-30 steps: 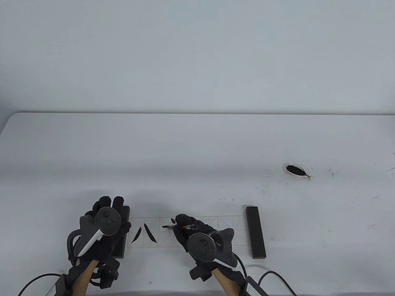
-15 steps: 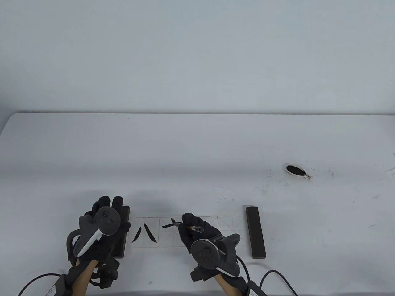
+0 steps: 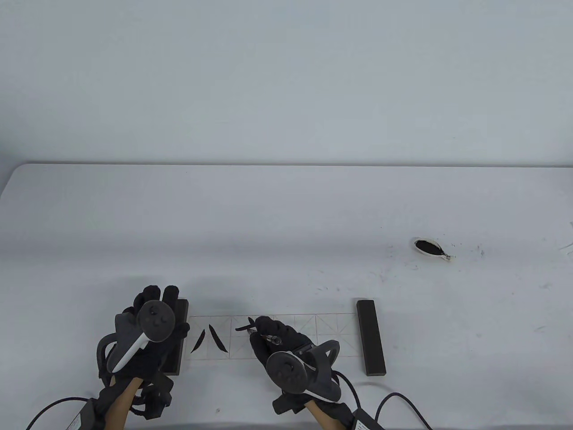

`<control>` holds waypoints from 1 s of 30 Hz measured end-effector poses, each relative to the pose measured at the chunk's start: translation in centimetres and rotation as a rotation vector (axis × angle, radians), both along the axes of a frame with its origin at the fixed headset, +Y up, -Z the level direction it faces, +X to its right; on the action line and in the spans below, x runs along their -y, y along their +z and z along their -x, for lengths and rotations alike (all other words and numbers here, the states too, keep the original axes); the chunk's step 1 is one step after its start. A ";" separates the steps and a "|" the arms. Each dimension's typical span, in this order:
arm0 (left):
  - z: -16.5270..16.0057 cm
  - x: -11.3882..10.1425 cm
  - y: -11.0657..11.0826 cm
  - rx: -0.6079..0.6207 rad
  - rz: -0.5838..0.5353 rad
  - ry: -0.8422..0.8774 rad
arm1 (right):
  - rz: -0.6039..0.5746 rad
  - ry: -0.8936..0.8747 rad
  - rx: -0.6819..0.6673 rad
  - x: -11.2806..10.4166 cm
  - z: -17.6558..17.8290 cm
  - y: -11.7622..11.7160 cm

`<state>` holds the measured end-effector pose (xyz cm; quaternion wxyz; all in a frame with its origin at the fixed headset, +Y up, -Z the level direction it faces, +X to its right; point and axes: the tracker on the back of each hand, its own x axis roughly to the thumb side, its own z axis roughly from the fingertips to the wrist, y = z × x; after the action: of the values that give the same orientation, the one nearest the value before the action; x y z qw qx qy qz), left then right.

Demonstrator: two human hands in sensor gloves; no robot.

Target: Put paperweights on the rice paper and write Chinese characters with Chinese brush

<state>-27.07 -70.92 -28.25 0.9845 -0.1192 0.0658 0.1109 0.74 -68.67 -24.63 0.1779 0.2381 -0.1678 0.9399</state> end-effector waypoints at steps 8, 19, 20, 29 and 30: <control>0.0 0.0 0.0 -0.002 0.002 0.002 | 0.061 -0.023 -0.081 -0.5 0.5 0.6; 0.0 0.0 0.0 -0.002 0.002 0.002 | 0.079 -0.084 -0.009 -0.6 -1.2 -0.5; 0.0 0.0 0.0 -0.001 0.004 0.001 | 0.086 -0.085 -0.008 -0.5 -1.2 -0.5; 0.0 0.1 0.0 0.001 0.007 0.001 | 0.069 -0.032 0.022 -0.5 -1.0 -0.5; 0.0 0.1 0.0 0.001 0.007 0.001 | 0.063 -0.024 0.029 -0.6 -1.1 -0.5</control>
<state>-27.06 -70.99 -28.28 0.9840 -0.1227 0.0656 0.1112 1.82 -68.10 -25.10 0.1943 0.2164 -0.1436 0.9459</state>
